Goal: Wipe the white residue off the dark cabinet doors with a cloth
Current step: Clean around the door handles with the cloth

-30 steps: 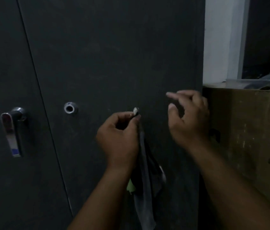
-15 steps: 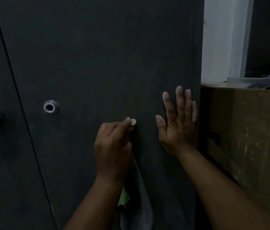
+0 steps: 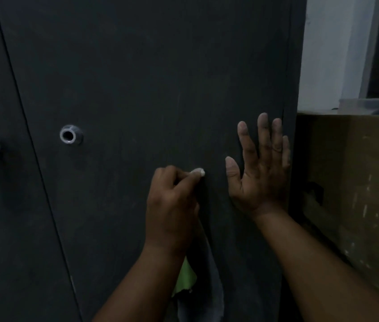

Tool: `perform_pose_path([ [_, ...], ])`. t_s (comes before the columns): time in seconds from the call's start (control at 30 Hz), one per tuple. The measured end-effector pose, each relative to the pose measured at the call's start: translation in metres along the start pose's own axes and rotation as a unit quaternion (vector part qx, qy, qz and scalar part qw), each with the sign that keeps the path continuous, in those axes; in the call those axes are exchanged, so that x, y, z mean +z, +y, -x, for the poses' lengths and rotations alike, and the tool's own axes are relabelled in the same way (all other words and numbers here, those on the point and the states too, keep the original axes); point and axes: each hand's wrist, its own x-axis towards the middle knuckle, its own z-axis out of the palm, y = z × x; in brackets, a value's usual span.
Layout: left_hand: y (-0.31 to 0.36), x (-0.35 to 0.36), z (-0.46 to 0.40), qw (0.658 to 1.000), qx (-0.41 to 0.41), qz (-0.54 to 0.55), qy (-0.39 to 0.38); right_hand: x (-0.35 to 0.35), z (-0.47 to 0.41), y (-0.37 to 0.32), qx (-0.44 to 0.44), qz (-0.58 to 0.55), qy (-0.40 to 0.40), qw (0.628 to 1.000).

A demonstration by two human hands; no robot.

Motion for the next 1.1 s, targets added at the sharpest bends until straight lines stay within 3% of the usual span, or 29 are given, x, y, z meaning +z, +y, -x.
perform_pose_path([
  [0.27, 0.008, 0.001, -0.064, 0.997, -0.008, -0.002, 0.074, 0.003, 0.001, 0.0, -0.004, -0.001, 0.018, 1.0],
  [0.6, -0.01, -0.004, -0.004, 1.0, 0.021, 0.014, 0.013, 0.004, 0.002, -0.001, 0.001, -0.016, 0.03, 0.999],
  [0.83, 0.004, 0.002, -0.06, 0.996, -0.01, 0.044, 0.083, 0.004, 0.003, -0.001, -0.001, -0.019, 0.031, 0.999],
  [1.1, -0.007, 0.001, -0.005, 0.998, 0.054, 0.014, -0.011, 0.005, 0.003, 0.0, -0.003, -0.003, 0.028, 1.0],
])
